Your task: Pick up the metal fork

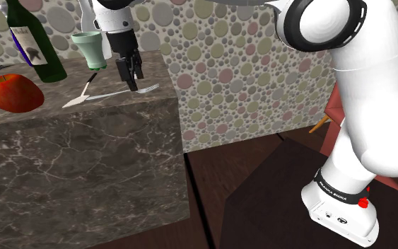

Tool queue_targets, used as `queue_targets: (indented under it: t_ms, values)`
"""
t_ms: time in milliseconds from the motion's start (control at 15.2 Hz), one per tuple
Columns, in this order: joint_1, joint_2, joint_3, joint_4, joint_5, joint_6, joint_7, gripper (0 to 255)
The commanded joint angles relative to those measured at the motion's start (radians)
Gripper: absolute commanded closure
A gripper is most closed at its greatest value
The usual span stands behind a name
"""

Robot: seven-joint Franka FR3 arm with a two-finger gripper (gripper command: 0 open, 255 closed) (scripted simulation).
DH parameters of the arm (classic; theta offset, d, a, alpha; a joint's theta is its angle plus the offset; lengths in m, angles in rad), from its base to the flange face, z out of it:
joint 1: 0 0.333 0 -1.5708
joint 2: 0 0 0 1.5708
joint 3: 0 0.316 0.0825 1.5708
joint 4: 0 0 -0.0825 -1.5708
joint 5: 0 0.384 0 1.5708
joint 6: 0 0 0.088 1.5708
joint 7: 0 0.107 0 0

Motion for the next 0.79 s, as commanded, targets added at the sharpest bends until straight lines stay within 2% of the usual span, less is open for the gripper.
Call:
queue_targets:
  t_ms: [0,198,264,726]
  values:
    - [-0.006,-0.011,0.001,-0.046,0.002,0.035,0.001,0]
    - [-0.01,-0.018,0.001,-0.079,0.004,0.061,0.003,0]
    - [-0.01,-0.019,0.001,-0.08,0.004,0.06,0.003,255]
    - [-0.007,-0.015,0.001,-0.069,0.003,0.054,0.004,255]
